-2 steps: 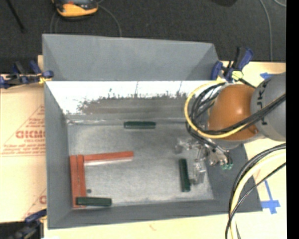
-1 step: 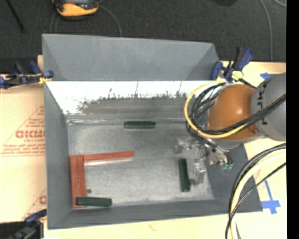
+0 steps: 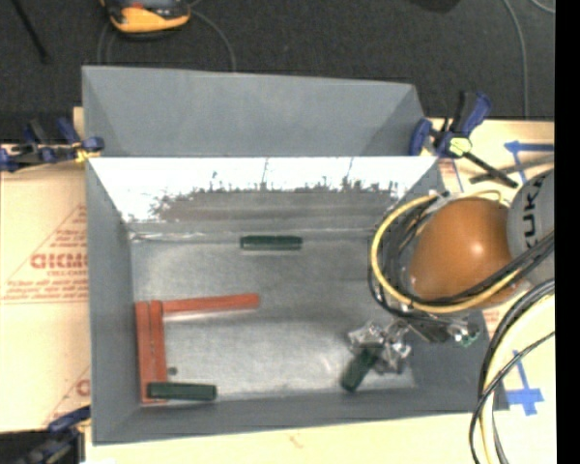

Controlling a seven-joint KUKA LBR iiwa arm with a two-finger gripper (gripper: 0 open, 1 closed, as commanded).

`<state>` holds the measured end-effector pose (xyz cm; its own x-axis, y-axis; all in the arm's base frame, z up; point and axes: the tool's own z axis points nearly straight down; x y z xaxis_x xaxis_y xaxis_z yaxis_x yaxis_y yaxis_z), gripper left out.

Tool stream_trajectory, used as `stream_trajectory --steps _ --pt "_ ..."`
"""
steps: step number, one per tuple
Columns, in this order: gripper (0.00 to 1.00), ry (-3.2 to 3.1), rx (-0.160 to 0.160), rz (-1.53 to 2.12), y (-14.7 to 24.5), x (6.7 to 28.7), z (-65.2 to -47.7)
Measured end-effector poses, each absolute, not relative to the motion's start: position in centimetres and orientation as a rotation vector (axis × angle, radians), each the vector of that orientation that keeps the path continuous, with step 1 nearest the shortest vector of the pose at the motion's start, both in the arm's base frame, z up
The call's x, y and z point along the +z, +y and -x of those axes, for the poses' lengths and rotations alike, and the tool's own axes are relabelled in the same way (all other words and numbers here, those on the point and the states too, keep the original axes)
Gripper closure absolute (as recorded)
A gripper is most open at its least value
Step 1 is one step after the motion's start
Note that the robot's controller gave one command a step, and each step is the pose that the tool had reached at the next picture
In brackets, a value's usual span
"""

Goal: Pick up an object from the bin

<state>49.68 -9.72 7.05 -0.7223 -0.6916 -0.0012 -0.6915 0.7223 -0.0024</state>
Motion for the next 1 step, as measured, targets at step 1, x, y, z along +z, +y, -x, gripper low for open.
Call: stream_trajectory --steps 1 --pt "1.00 2.913 -0.003 1.170 -9.71 7.05 -49.68"
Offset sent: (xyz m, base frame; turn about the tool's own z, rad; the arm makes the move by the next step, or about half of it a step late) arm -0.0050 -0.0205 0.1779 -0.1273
